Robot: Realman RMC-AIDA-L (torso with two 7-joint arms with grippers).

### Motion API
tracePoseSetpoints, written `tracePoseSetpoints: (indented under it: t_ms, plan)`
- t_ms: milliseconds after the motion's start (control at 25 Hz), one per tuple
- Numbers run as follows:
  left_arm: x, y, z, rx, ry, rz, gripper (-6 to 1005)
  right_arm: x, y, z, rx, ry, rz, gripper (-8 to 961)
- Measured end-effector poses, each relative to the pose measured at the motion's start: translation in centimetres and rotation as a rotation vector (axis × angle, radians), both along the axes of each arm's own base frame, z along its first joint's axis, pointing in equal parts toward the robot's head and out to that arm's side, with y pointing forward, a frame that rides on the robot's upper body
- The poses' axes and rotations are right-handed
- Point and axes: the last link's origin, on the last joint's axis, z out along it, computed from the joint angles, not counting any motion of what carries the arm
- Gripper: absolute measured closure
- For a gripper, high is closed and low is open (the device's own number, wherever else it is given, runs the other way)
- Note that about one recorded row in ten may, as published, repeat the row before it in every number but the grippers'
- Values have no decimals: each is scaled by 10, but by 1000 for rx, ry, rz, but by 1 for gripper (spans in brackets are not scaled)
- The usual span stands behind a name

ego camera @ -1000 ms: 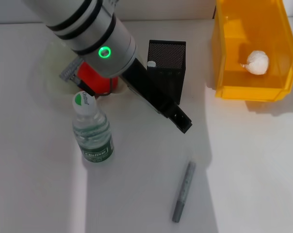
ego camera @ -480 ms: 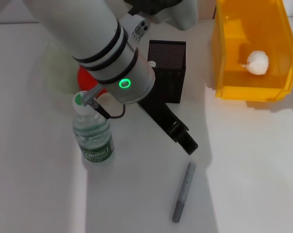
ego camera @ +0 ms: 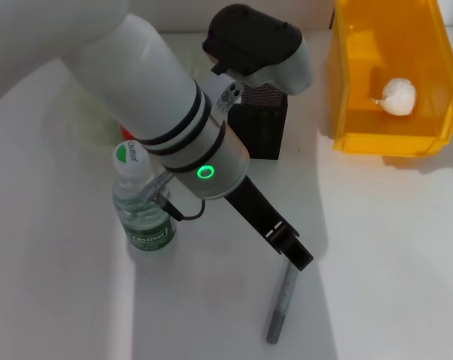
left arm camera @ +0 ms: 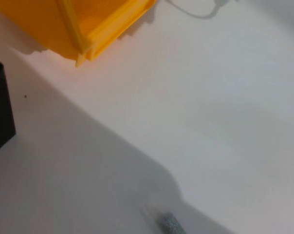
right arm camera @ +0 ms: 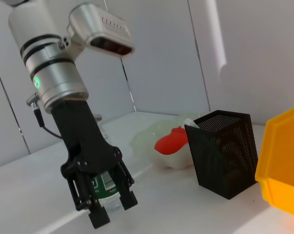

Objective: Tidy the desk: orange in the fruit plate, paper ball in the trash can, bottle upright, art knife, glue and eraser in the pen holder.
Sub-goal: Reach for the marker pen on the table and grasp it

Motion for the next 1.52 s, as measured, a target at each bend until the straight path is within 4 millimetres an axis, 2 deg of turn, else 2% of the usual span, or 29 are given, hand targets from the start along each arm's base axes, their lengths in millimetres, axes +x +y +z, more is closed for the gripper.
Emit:
tracePoseSetpoints:
  t_ms: [120,320,920,1520]
  plan:
    - [-12,-4,-9,8,6,10,259,0,1,0,4,-2,-4,342]
    - [-19,-13,-19,-1,12,-4,262,0,4,-1,7,-4,-3,342]
    - [-25,-23,-40,11,-56,11,272,-2,11,-6,13,-3,-8,342]
    - [-33,-22,-46,33,-57,29,282,-2,11,-9,14,-1,-9,342]
